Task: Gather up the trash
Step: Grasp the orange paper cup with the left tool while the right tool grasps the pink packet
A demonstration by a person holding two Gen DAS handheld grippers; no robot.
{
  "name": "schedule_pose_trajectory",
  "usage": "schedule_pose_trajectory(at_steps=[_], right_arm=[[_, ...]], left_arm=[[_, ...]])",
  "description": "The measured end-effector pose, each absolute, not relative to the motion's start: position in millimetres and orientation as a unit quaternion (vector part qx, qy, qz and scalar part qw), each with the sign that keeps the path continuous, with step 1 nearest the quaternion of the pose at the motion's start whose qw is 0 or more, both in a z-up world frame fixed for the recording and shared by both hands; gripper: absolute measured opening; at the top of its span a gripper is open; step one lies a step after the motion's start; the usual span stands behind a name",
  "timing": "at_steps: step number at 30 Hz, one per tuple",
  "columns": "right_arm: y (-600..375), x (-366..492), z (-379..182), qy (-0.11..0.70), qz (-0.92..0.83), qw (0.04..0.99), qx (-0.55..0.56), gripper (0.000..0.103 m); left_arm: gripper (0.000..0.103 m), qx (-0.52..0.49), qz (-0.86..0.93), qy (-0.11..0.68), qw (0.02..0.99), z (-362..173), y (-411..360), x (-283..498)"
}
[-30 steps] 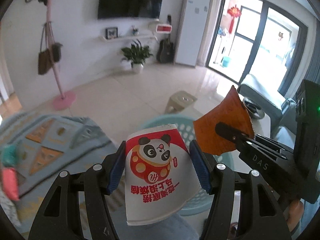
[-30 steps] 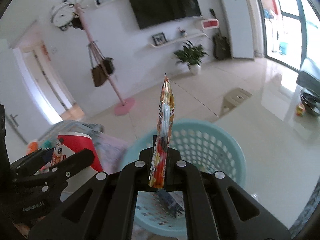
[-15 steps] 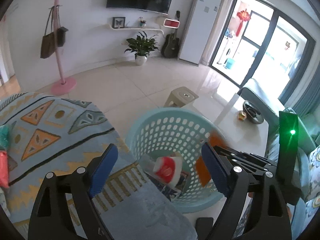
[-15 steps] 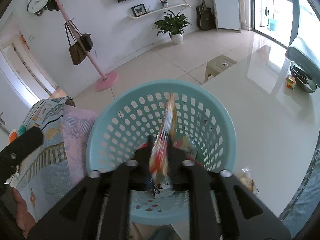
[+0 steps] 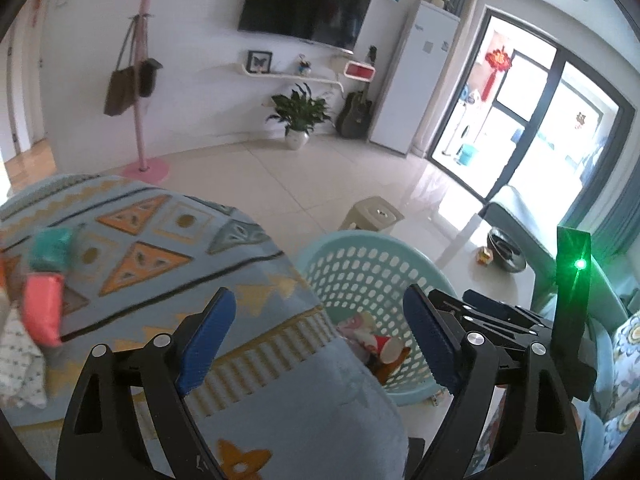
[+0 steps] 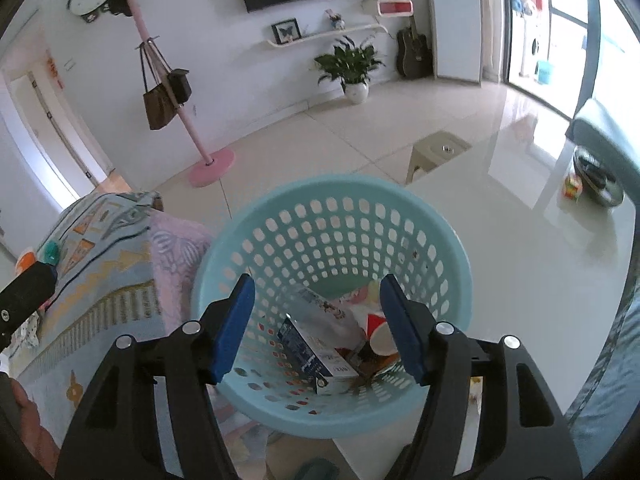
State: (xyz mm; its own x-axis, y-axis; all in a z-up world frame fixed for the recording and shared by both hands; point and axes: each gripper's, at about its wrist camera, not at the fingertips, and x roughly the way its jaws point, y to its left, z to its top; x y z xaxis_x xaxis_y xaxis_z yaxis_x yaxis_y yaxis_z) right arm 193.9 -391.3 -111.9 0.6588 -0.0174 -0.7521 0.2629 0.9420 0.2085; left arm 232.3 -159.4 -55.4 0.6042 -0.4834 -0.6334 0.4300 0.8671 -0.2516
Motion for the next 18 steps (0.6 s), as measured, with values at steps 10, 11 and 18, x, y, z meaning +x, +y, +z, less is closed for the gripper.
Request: schedule_pose_trajectory(at_steps=[10, 11, 18], right_arm=[[-338.7, 182.8, -56.4, 0.327, -0.070, 0.938, 0.091, 0.061], [-334.0, 183.3, -53.5, 0.325, -0.065, 0.939, 0.089, 0.061], [-292.8, 186.4, -34.4, 0.307, -0.034, 0.949, 0.059, 0.061]], left_arm=[[0.084, -0.063, -0.213, 0.313, 0.923, -21.0, -95.1, 212.1], [0.084, -0.067, -0.208, 0.310, 0.925, -19.1, -89.3, 211.5], [0.084, -0.101, -0.153, 0.291, 0.939, -6.4, -28.9, 205.3]])
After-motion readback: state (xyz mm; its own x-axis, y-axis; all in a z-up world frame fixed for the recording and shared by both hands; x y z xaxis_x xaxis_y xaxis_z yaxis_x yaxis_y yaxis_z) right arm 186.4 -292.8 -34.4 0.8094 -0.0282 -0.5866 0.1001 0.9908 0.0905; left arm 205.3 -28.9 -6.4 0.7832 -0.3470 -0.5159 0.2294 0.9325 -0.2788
